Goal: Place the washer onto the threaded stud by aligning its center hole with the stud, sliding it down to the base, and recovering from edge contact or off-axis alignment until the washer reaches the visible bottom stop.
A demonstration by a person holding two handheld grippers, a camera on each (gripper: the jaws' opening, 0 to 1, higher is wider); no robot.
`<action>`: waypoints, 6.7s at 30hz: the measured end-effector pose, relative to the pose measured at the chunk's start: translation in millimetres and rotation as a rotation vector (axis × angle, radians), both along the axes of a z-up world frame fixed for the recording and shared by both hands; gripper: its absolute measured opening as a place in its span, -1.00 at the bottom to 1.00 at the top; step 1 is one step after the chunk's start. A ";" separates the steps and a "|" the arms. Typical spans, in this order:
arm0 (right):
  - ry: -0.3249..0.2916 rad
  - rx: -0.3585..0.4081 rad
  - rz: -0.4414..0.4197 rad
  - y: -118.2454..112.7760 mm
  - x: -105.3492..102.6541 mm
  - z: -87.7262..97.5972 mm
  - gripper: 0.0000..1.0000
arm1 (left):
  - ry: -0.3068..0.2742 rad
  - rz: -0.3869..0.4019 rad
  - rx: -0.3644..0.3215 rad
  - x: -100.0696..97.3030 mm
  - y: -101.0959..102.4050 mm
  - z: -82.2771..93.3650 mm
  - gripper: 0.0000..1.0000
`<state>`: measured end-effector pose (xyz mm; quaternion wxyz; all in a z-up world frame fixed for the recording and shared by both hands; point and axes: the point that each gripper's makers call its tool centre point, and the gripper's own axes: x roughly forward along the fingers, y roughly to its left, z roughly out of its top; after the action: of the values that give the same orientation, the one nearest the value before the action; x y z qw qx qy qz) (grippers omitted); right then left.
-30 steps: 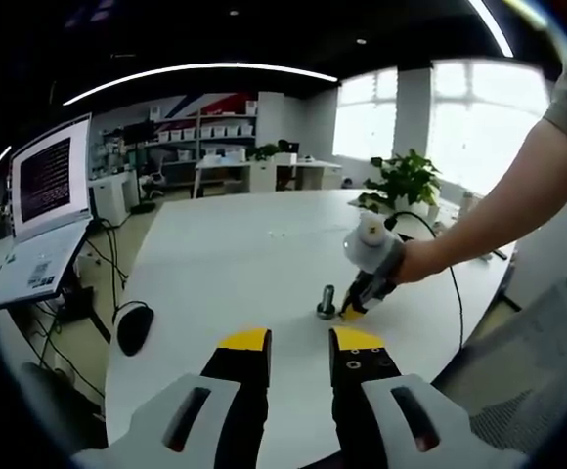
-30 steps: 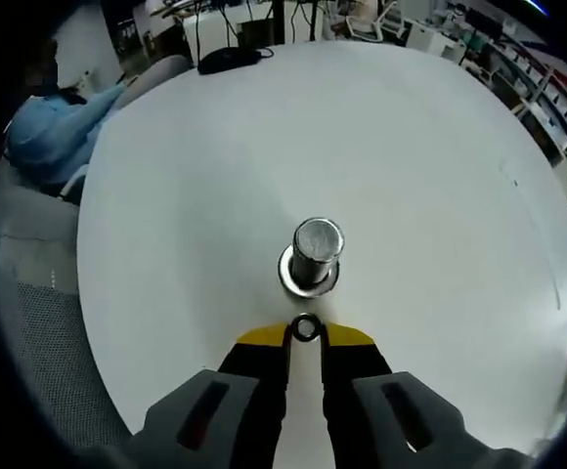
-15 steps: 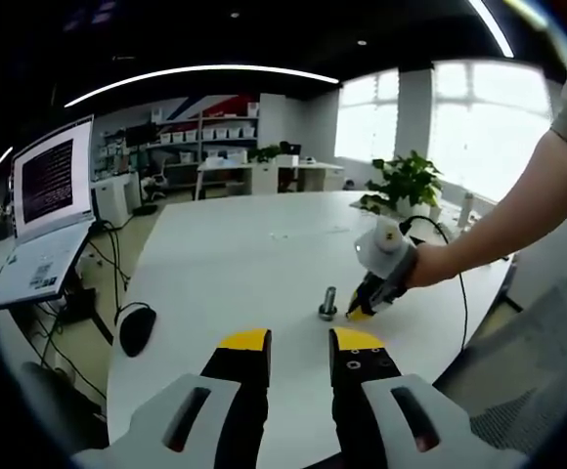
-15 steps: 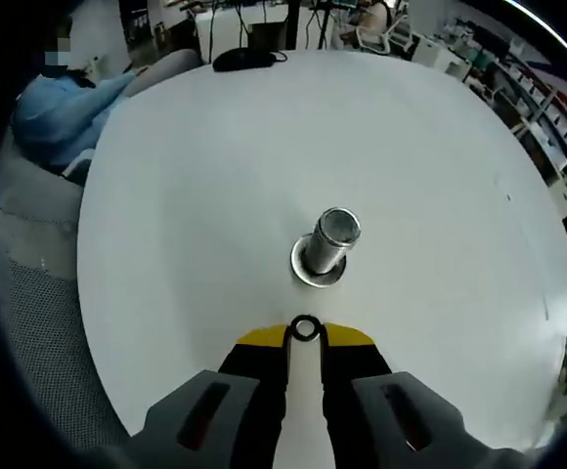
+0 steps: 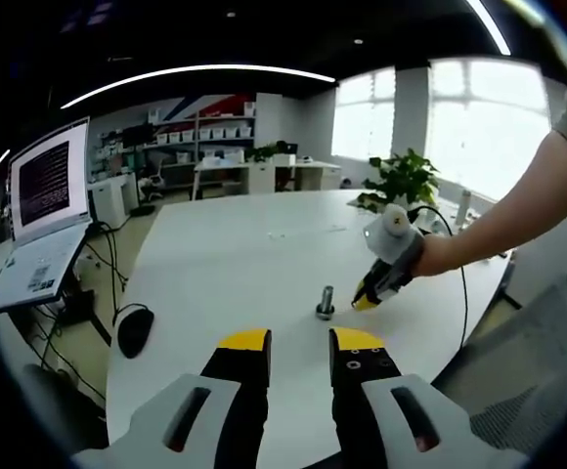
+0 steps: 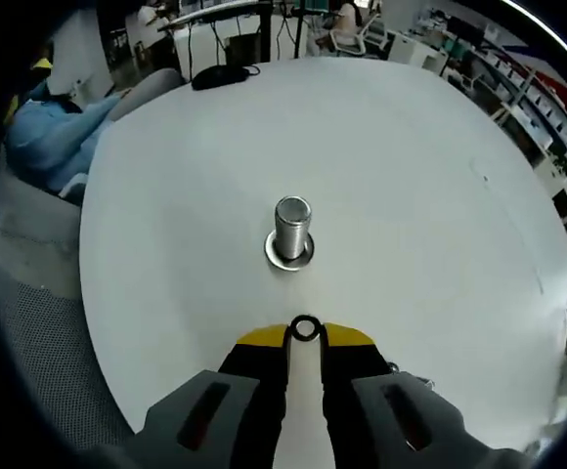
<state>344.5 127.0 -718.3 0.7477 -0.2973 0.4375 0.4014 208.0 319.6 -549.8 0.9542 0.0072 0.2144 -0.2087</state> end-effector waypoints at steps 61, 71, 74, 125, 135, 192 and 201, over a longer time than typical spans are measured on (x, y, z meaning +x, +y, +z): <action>-0.068 0.048 -0.137 -65.2 31.3 32.0 -0.71 | 0.027 -0.026 0.025 -2.2 -5.3 -6.2 -0.57; -0.075 0.047 -0.123 -62.6 32.8 30.8 -0.68 | 0.031 -0.024 0.028 -2.4 -4.5 -7.1 -0.57; -0.084 0.057 -0.125 -61.0 31.8 32.7 -0.68 | 0.029 -0.018 0.023 -2.1 -3.3 -6.8 -0.57; -0.373 0.573 -0.377 -63.0 -43.8 175.7 -0.40 | -0.021 -0.082 0.030 -4.0 -17.6 3.5 -0.54; -0.422 0.658 -0.476 -88.7 -79.0 190.6 -0.29 | -0.029 -0.086 0.020 -3.8 -19.2 5.4 -0.54; -0.595 0.465 -0.585 -127.2 -115.2 184.5 0.40 | -0.181 -0.004 -0.071 2.5 -8.5 39.9 -0.30; -0.586 0.465 -0.566 -121.6 -116.7 183.1 0.35 | -0.222 0.018 -0.066 2.1 -2.0 48.1 -0.30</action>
<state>227.8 5.4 -535.3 0.9666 -0.0918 0.1703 0.1683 210.1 317.6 -501.8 0.9736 -0.0029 0.1005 -0.2051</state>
